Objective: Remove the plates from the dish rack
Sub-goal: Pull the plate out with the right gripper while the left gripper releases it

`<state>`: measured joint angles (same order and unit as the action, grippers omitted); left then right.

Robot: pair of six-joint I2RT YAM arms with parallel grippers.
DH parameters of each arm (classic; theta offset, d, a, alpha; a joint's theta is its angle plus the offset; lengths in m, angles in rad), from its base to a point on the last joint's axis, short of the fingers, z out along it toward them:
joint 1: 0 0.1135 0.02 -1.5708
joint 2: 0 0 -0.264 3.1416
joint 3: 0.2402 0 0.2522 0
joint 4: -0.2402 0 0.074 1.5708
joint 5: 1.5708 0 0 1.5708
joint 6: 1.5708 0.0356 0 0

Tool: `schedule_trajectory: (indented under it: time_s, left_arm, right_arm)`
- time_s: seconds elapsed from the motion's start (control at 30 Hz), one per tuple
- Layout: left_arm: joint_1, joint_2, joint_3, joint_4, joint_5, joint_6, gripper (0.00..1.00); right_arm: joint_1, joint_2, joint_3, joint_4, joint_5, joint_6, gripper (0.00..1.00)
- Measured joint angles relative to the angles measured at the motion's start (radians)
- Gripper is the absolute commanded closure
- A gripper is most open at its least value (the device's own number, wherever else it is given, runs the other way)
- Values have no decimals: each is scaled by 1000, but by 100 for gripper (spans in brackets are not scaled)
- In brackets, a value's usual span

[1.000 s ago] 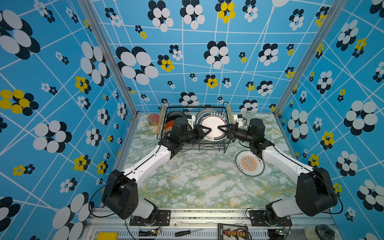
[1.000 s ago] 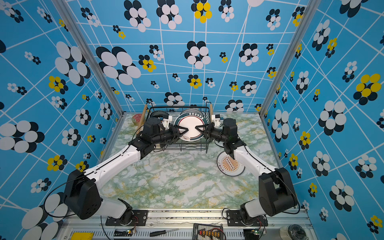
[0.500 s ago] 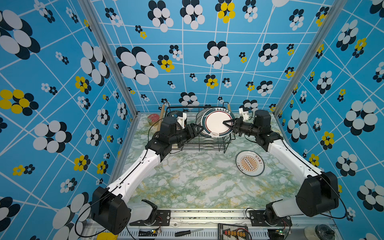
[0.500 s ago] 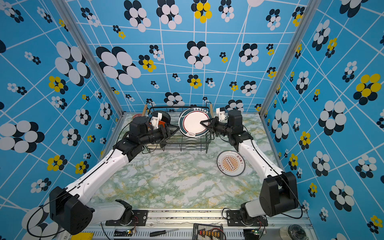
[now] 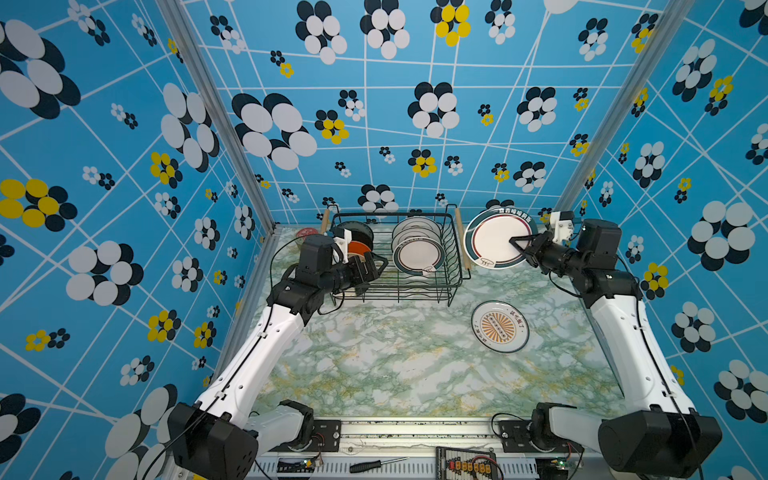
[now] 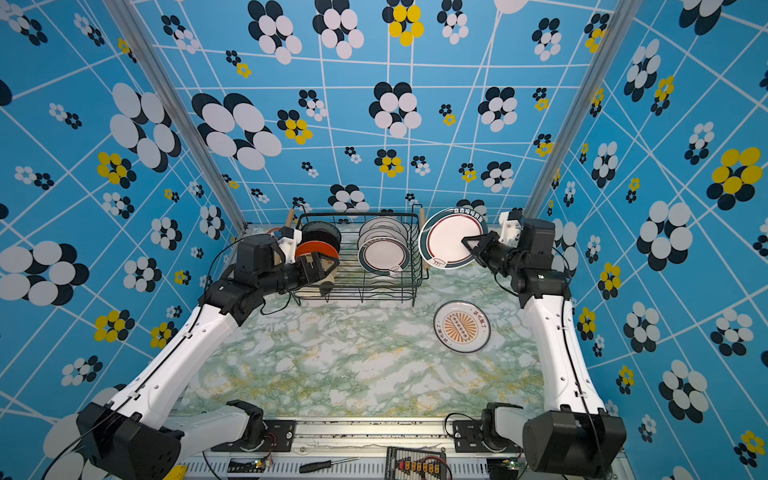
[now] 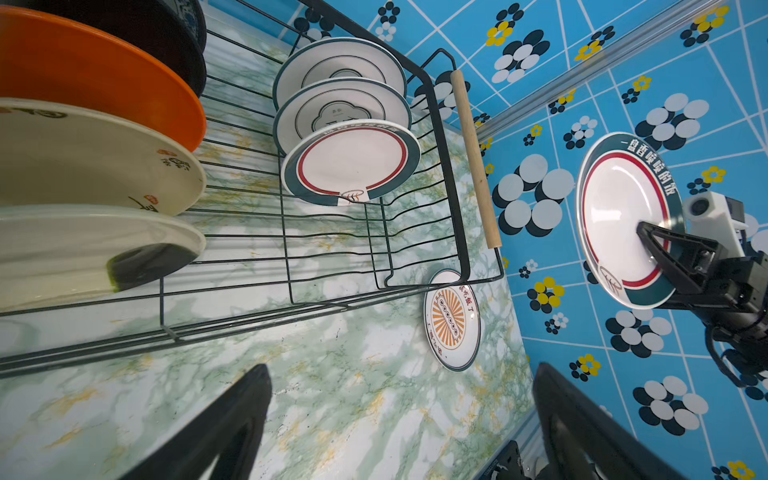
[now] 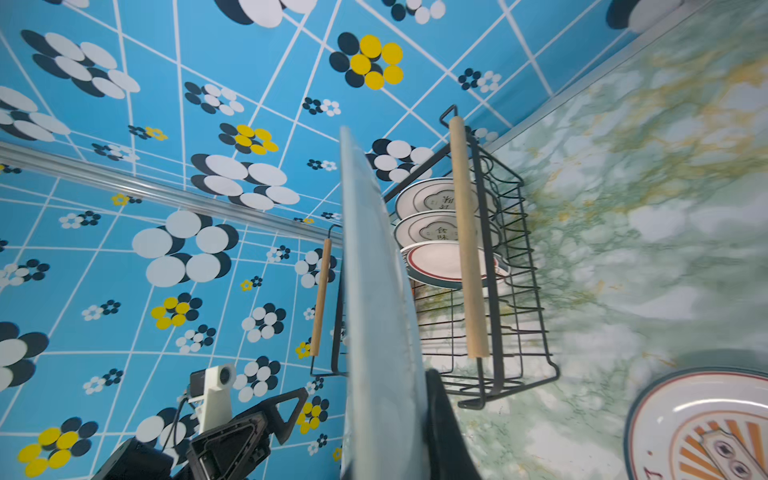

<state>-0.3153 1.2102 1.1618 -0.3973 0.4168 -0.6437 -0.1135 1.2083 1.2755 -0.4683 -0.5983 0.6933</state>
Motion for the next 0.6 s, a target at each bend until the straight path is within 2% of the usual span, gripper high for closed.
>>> schedule_trajectory:
  time_s: [0.13,0.33,0.6]
  left_arm:
    - [0,26,40,-52,-32,33,1]
    - [0,88,121,-140,-74,77,1]
    - [-45,165,186,-226,-107,136,1]
  right_arm:
    - [-55,-48,19,-177,123,-117,100]
    - [-66,-87,-22,-344,305,-235,100]
    - [-72,-90,-192,-394,387,-264,100]
